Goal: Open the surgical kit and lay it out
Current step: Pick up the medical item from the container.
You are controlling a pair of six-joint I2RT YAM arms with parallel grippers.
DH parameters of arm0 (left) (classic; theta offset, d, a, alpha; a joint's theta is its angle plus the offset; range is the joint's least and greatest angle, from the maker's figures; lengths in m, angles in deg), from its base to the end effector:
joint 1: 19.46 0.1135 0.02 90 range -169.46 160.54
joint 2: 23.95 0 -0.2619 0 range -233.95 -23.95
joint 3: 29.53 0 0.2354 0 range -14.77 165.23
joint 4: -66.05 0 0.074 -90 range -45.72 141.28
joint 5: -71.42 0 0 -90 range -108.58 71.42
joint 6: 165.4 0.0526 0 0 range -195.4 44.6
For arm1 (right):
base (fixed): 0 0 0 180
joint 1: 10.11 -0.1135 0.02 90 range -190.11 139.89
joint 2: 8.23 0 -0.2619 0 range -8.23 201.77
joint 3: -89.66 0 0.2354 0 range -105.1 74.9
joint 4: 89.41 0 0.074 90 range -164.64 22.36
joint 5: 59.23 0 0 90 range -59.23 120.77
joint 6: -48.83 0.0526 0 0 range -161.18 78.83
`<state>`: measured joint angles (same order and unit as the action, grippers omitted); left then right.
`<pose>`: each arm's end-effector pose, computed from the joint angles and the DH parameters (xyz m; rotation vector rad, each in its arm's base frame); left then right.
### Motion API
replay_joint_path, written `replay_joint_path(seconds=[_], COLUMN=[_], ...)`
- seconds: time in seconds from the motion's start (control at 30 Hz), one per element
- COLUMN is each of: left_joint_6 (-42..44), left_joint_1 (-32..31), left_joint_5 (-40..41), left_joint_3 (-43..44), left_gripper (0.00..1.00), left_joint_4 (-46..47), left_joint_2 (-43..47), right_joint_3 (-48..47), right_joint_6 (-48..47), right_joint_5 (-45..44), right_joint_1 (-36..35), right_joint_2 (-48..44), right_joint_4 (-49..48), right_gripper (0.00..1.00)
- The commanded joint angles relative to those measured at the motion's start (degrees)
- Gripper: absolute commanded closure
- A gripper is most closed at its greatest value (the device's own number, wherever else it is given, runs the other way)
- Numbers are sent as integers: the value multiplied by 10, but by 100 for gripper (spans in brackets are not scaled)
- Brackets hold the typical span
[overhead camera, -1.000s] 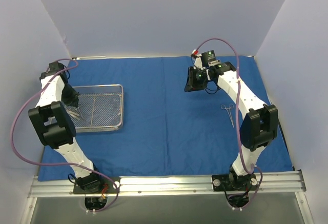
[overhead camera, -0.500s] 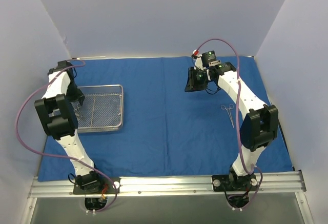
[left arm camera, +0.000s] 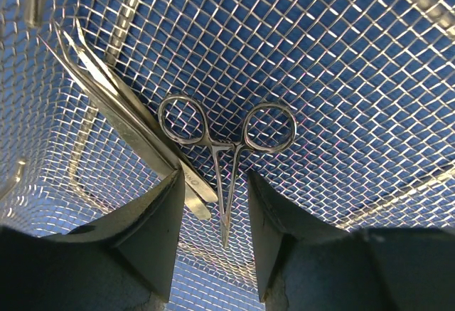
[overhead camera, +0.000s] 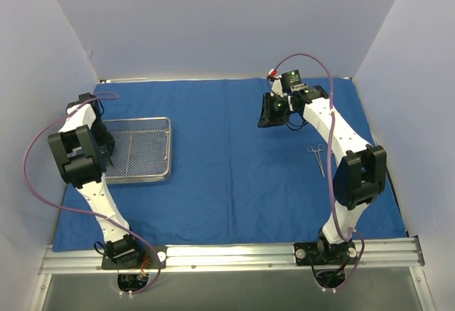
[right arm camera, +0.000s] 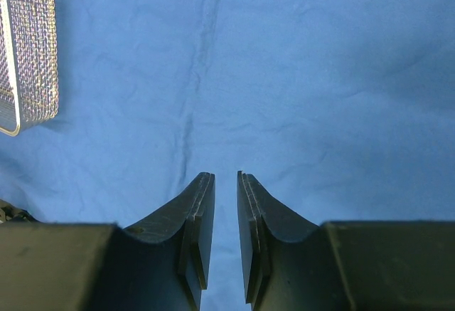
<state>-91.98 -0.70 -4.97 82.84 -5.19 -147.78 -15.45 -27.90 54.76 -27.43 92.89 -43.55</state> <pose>0.3865 0.1444 0.1602 -0.9317 2.8495 0.3613 0.3719 0.1384 0.3054 -0.3034 2.3214 0.7522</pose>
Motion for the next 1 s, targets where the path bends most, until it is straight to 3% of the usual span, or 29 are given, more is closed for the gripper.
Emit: replay_joint_path(seconds=[0.0,0.23,0.27,0.3,0.33,0.53,0.97], left_joint_6=[30,43,43,43,42,41,-13], left_joint_1=[8,8,9,9,10,12,8], left_joint_5=[-13,-13,-16,-19,-24,-32,-44], left_joint_3=[4,19,19,20,22,37,32], left_gripper=[51,50,53,65,71,98,98], left_joint_4=[31,19,19,19,17,15,-50], left_joint_2=[-17,-53,-55,-59,-63,-72,62], right_joint_3=[-2,5,5,5,5,11,-48], right_joint_6=[-7,-7,-8,-8,-9,-8,2], right_joint_5=[-1,-3,-2,-3,-5,-7,19], right_joint_1=[3,5,5,6,7,9,-23], right_joint_2=[-8,-10,-11,-12,-14,-20,35], right_joint_4=[17,18,18,19,20,20,2], right_gripper=[79,80,80,80,80,80,82])
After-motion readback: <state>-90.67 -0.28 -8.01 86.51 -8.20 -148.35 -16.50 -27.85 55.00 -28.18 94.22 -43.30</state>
